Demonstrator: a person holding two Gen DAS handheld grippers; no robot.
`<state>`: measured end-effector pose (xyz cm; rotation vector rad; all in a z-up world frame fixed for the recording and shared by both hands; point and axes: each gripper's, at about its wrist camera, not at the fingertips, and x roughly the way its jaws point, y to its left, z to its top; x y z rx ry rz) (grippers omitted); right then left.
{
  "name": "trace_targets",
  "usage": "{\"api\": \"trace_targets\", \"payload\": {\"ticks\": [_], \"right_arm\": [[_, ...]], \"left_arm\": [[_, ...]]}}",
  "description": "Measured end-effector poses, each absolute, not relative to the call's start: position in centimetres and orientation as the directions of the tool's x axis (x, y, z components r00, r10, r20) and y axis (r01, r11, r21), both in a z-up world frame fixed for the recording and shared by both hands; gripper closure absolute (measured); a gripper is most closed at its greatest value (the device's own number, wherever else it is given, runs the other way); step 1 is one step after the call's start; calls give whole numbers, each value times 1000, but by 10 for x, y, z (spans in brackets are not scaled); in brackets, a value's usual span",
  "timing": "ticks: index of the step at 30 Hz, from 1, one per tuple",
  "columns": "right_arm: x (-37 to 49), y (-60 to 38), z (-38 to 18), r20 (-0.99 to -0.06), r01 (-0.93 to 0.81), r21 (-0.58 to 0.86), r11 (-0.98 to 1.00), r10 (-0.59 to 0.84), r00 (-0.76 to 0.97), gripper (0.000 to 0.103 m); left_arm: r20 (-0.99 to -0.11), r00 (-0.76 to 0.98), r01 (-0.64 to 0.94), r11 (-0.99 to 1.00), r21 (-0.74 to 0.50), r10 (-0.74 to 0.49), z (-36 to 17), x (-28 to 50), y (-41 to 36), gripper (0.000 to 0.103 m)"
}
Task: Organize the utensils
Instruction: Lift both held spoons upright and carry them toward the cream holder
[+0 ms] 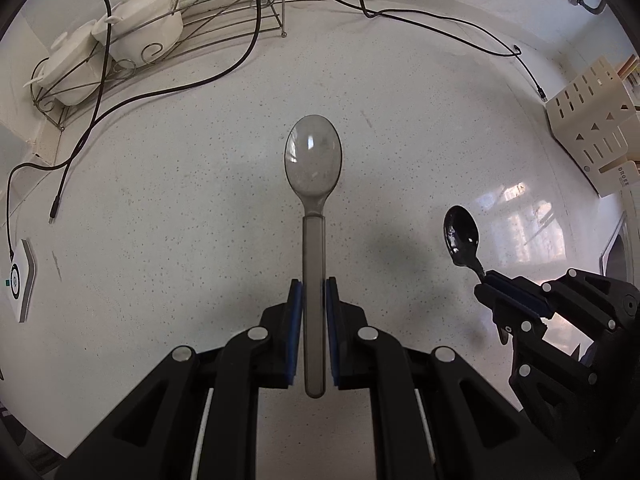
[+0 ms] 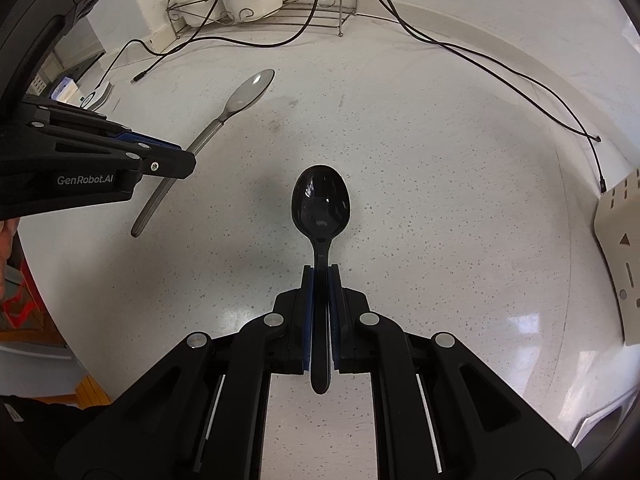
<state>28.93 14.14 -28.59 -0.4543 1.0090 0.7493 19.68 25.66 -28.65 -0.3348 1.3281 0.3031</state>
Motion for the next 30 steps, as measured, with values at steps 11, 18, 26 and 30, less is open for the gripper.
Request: {"api": "trace_targets", "payload": {"ticks": [11,18,26,30], "right_arm": [[315,118,-250,-827,-668,-16,744,366,426,96],[339,80,-208,-759,-573,-1,819,373,534,96],[350,33,-169,-689,-474,17,881,354,633,96],[353,13,-154,-658,-428,25,903,337,673,96]], "left_arm": [[-956,289,-352,934,-58,49,-248,207,248,92],[-933,354,-278,960,-34,69,-219,230,227,92],[-900,432,-203,979,-27,64,-187,265,201,91],[-876,479,-172,985,-32,55,-169,283,190,91]]}}
